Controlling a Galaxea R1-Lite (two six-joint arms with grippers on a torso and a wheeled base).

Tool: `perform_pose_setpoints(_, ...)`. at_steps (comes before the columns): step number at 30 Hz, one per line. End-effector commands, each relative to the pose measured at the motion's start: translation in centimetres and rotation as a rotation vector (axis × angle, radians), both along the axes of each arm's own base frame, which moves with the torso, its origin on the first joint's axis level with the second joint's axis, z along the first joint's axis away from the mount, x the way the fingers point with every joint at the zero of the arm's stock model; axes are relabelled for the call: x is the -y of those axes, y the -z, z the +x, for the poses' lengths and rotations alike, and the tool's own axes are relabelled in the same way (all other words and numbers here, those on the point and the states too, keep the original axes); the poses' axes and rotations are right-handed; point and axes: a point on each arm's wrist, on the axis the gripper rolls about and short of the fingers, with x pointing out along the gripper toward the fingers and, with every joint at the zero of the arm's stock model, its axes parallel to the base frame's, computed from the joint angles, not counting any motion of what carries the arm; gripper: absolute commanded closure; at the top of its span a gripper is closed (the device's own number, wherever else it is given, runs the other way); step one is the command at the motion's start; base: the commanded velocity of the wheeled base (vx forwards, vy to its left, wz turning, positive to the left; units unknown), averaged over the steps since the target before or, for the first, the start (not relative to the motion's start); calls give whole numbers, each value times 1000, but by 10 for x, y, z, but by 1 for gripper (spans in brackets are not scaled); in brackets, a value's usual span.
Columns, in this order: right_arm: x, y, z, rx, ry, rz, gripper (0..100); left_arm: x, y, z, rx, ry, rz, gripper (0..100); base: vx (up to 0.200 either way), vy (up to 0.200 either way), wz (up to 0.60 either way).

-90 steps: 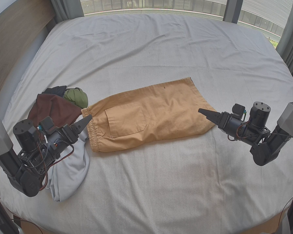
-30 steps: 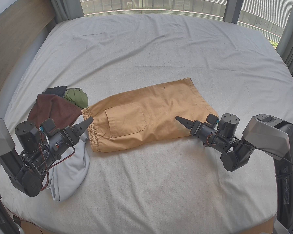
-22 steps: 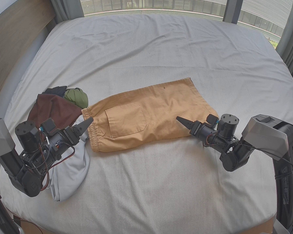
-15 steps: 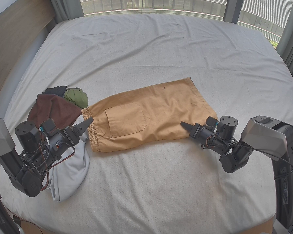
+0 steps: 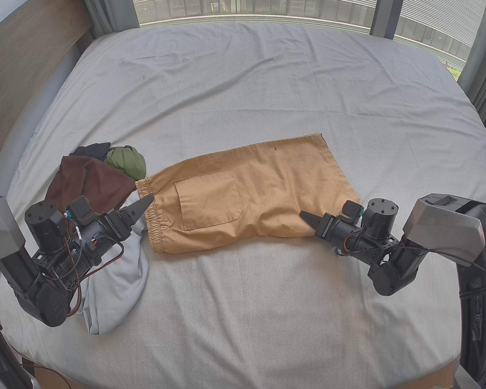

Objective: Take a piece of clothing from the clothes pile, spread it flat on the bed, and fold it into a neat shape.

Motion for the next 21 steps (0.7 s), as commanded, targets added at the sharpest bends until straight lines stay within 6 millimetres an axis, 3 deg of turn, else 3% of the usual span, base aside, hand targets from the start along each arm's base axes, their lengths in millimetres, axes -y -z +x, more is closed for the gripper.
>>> perform_pose_setpoints(1,4,-20,-16,27,-5,-16,100,-1,1,1,-1,-4,0,0,0,0,0)
perform_pose_setpoints(7,10,-28,-33,11,-6,-46,100,-1,0,1,0,-4,0,0,0,0,0)
perform_pose_setpoints(11,21,-18,-50,-18,-5,-130,100,-1,0,1,2,-5,-1,0,0,0,0)
perform_pose_setpoints(12,32,-11,-70,-65,-5,-187,100,-2,0,1,3,-5,-1,0,0,0,0)
perform_pose_setpoints(21,46,-4,-106,-138,-22,-275,100,-1,-1,1,5,-5,-1,0,0,0,0)
